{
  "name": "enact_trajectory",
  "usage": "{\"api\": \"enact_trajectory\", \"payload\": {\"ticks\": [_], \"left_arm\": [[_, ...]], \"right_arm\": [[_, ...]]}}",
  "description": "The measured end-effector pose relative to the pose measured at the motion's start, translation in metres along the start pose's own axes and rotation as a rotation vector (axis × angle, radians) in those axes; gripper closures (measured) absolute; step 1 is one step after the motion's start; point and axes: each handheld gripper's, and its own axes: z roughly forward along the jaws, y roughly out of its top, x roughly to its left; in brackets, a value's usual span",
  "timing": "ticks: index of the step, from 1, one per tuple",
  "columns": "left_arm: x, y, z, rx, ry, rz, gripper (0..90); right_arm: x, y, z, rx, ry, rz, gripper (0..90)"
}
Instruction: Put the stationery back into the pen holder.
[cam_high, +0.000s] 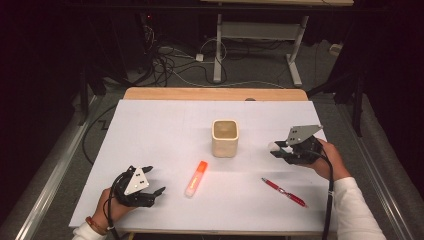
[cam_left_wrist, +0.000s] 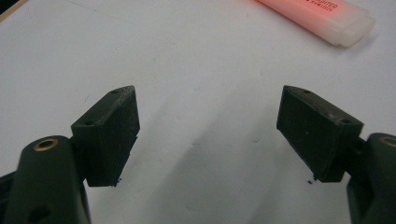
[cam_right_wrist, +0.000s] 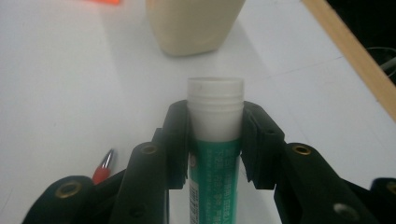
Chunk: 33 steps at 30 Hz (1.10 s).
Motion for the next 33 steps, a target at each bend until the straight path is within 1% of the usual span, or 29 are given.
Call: {"api": "enact_trajectory", "payload": {"ticks": [1, 4, 5, 6, 7, 8, 9, 13, 14, 16, 20, 21, 23, 25, 33], "left_arm": [[0.0, 0.0, 0.0, 0.001, 0.0, 0.0, 20.4], [0.0, 0.0, 0.0, 0.001, 0.0, 0.001, 20.4], [0.0, 0.0, 0.0, 0.001, -0.001, 0.002, 20.4], [-0.001, 0.0, 0.0, 0.002, 0.0, 0.003, 20.4], [-0.001, 0.0, 0.0, 0.001, 0.0, 0.003, 20.4], [-0.001, 0.0, 0.0, 0.001, 0.0, 0.002, 20.4], [-0.001, 0.0, 0.0, 0.001, 0.001, 0.002, 20.4], [-0.001, 0.0, 0.0, 0.001, 0.001, 0.003, 20.4], [-0.001, 0.0, 0.0, 0.002, 0.001, 0.004, 20.5], [-0.001, 0.0, -0.001, -0.002, 0.007, 0.011, 20.4], [0.0, 0.0, -0.001, -0.003, 0.01, 0.012, 20.4], [0.0, 0.0, -0.001, -0.003, 0.01, 0.011, 20.5], [0.0, 0.0, -0.001, -0.001, 0.009, 0.011, 20.5], [-0.001, 0.001, -0.001, -0.002, 0.007, 0.012, 20.5], [-0.001, 0.0, -0.001, -0.001, 0.007, 0.013, 20.5]], "right_arm": [[0.001, 0.001, 0.0, -0.016, -0.023, 0.014, 65.5], [0.003, 0.005, -0.002, -0.069, -0.054, 0.046, 65.5], [0.005, 0.009, -0.003, -0.101, -0.07, 0.063, 65.5], [0.005, 0.009, -0.003, -0.101, -0.07, 0.063, 65.5], [0.007, 0.014, -0.005, -0.134, -0.095, 0.078, 65.5], [0.008, 0.016, -0.005, -0.154, -0.102, 0.092, 65.5], [0.008, 0.016, -0.005, -0.154, -0.102, 0.092, 65.5], [0.012, 0.025, -0.006, -0.236, -0.118, 0.132, 65.5], [0.013, 0.027, -0.006, -0.249, -0.119, 0.144, 65.5], [0.016, 0.032, -0.004, -0.268, -0.116, 0.157, 65.5], [0.021, 0.042, 0.002, -0.298, -0.127, 0.161, 65.5], [0.021, 0.044, 0.003, -0.307, -0.123, 0.169, 65.5], [0.022, 0.048, 0.005, -0.317, -0.135, 0.175, 65.4], [0.022, 0.053, 0.009, -0.331, -0.132, 0.184, 65.4], [0.025, 0.071, 0.02, -0.37, -0.132, 0.196, 65.5]]}}
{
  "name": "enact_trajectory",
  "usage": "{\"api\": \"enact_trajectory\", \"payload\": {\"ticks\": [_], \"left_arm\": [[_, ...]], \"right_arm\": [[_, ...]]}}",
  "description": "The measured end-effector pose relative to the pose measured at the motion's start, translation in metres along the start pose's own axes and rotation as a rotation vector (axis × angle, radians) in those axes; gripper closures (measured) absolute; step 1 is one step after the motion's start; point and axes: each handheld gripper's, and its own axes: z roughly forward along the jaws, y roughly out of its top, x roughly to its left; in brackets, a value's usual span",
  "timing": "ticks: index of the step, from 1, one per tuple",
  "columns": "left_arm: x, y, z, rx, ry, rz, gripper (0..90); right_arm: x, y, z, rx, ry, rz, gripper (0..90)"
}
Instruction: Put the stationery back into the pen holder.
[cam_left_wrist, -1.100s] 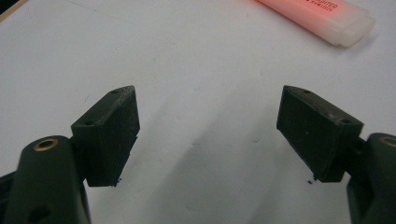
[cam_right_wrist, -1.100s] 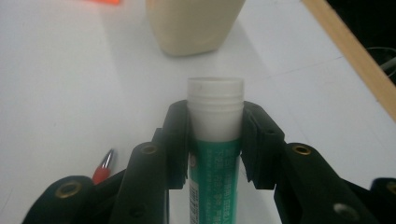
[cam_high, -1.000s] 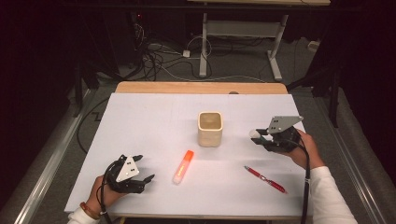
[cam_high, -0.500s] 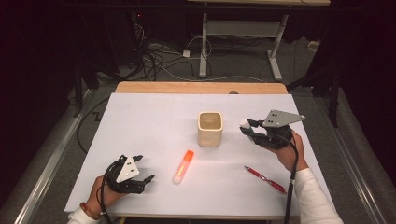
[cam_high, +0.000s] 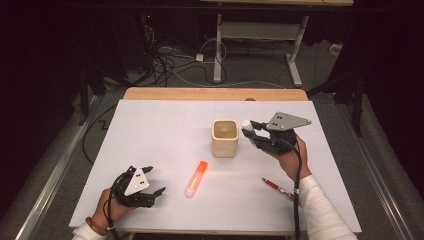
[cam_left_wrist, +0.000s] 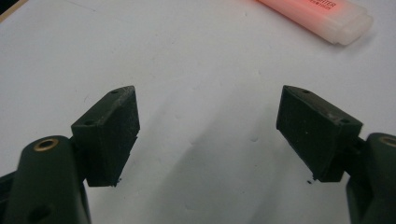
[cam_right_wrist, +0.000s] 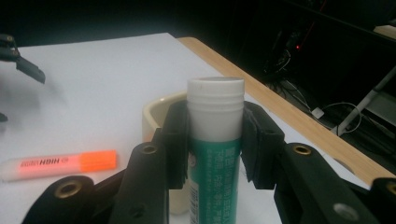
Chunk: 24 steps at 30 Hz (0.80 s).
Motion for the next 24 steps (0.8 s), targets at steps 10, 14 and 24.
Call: {"api": "enact_trajectory", "payload": {"ticks": [10, 14, 24], "left_arm": [[0.0, -0.001, 0.0, 0.0, -0.006, -0.007, 20.5], [0.001, -0.001, -0.001, -0.005, 0.0, -0.001, 20.6], [0.0, -0.001, -0.001, -0.003, -0.009, -0.012, 20.6]], "right_arm": [[0.004, 0.017, 0.018, -0.029, -0.02, 0.017, 65.4], [0.004, 0.025, 0.025, -0.051, -0.024, 0.03, 65.4], [0.007, 0.033, 0.042, -0.053, -0.036, 0.028, 65.4]]}}
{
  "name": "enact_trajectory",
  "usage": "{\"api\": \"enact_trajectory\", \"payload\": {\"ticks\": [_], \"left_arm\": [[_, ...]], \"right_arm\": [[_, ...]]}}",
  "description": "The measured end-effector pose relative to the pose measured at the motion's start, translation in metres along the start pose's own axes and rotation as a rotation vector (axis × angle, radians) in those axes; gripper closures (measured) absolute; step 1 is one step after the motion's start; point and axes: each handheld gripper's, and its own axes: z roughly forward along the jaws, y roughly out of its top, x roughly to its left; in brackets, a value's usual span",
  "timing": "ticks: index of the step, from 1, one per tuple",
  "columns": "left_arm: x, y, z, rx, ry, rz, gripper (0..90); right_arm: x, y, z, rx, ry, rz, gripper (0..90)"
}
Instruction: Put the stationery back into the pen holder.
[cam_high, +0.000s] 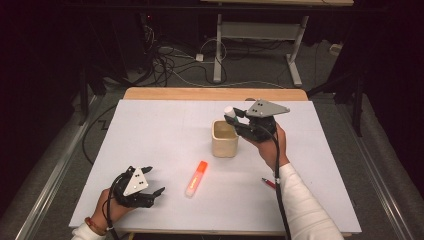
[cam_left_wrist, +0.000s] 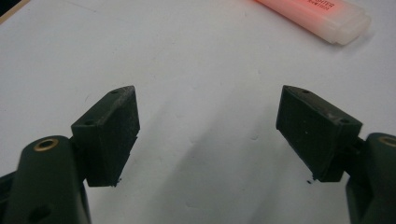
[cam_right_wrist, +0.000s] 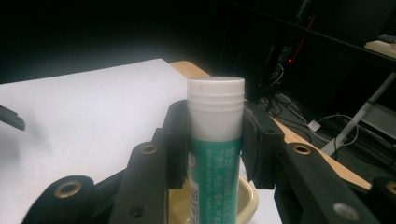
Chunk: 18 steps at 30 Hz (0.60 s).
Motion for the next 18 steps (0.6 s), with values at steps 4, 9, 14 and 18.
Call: {"api": "enact_trajectory", "payload": {"ticks": [4, 9, 14, 18], "left_arm": [[0.0, 0.0, 0.0, 0.001, 0.0, 0.003, 20.6], [0.001, 0.0, -0.001, -0.006, 0.007, 0.011, 20.6], [0.001, 0.0, -0.001, -0.005, 0.007, 0.012, 20.6], [0.002, -0.001, -0.002, -0.008, 0.009, 0.009, 20.5]], "right_arm": [[0.0, 0.0, 0.006, 0.003, 0.0, 0.006, 65.4], [0.001, 0.0, 0.014, 0.004, 0.008, 0.016, 65.4], [0.002, 0.0, 0.021, 0.008, 0.01, 0.021, 65.4], [0.003, -0.001, 0.026, 0.003, 0.011, 0.033, 65.3]]}}
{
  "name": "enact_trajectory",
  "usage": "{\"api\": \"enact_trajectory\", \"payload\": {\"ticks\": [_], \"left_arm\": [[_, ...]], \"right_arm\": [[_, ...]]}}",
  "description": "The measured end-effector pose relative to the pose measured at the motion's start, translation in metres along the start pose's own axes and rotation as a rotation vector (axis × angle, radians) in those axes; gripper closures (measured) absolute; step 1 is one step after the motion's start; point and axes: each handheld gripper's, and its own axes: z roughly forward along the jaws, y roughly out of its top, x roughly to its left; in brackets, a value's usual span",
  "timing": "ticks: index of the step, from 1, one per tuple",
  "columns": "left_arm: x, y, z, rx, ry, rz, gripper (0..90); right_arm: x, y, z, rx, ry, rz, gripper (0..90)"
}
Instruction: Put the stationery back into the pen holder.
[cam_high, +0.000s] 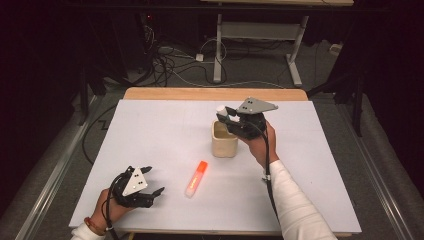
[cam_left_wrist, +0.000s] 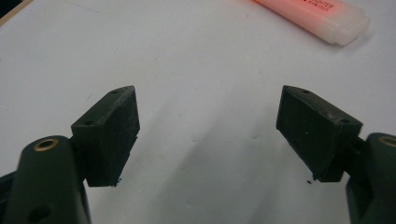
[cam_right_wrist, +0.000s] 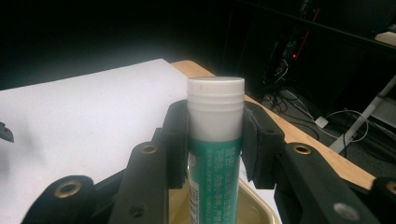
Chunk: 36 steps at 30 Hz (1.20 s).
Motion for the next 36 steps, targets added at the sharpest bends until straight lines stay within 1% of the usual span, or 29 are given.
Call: {"api": "enact_trajectory", "payload": {"ticks": [3, 7, 8, 12, 14, 15, 17, 23, 24, 26, 28, 31, 33, 36], "left_arm": [[0.0, 0.0, 0.0, 0.0, 0.0, 0.0, 20.5], [0.0, 0.0, 0.0, 0.001, -0.002, -0.002, 20.5], [0.0, 0.0, 0.0, 0.002, -0.003, 0.0, 20.5], [0.0, 0.0, 0.0, 0.002, -0.001, 0.0, 20.5], [0.0, 0.0, 0.0, 0.004, -0.002, -0.001, 20.5], [0.0, -0.001, 0.001, 0.008, -0.009, -0.008, 20.5], [0.0, -0.001, 0.002, 0.012, -0.012, -0.008, 20.5], [0.0, -0.001, 0.002, 0.012, -0.01, -0.006, 20.5], [0.0, -0.001, 0.002, 0.013, -0.009, -0.006, 20.5], [0.0, -0.001, 0.002, 0.014, -0.01, -0.006, 20.5], [0.0, -0.001, 0.002, 0.016, -0.009, -0.003, 20.5], [-0.001, -0.001, 0.002, 0.015, -0.007, -0.003, 20.5], [-0.001, -0.001, 0.002, 0.015, -0.008, -0.004, 20.5], [-0.001, -0.001, 0.003, 0.016, -0.009, -0.004, 20.5]], "right_arm": [[0.0, -0.002, 0.002, -0.017, -0.004, 0.012, 65.3], [-0.001, -0.006, 0.006, -0.007, -0.006, 0.024, 65.3], [-0.002, -0.007, 0.007, -0.007, -0.014, 0.025, 65.2], [-0.005, -0.013, 0.009, -0.008, -0.025, 0.066, 65.2], [-0.005, -0.017, 0.01, -0.01, -0.021, 0.082, 65.2], [-0.005, -0.018, 0.011, -0.006, -0.023, 0.082, 65.1], [-0.005, -0.022, 0.012, -0.001, -0.024, 0.085, 65.1], [-0.007, -0.031, 0.013, 0.007, -0.019, 0.112, 63.8], [-0.007, -0.032, 0.012, 0.007, -0.017, 0.114, 62.4], [-0.007, -0.034, 0.011, 0.0, -0.024, 0.117, 62.5], [-0.008, -0.035, 0.009, -0.002, -0.019, 0.119, 61.9], [-0.008, -0.036, 0.007, 0.0, -0.03, 0.124, 59.3], [-0.008, -0.036, 0.005, -0.001, -0.037, 0.122, 57.6], [-0.006, -0.033, 0.001, -0.004, -0.046, 0.103, 55.2]]}}
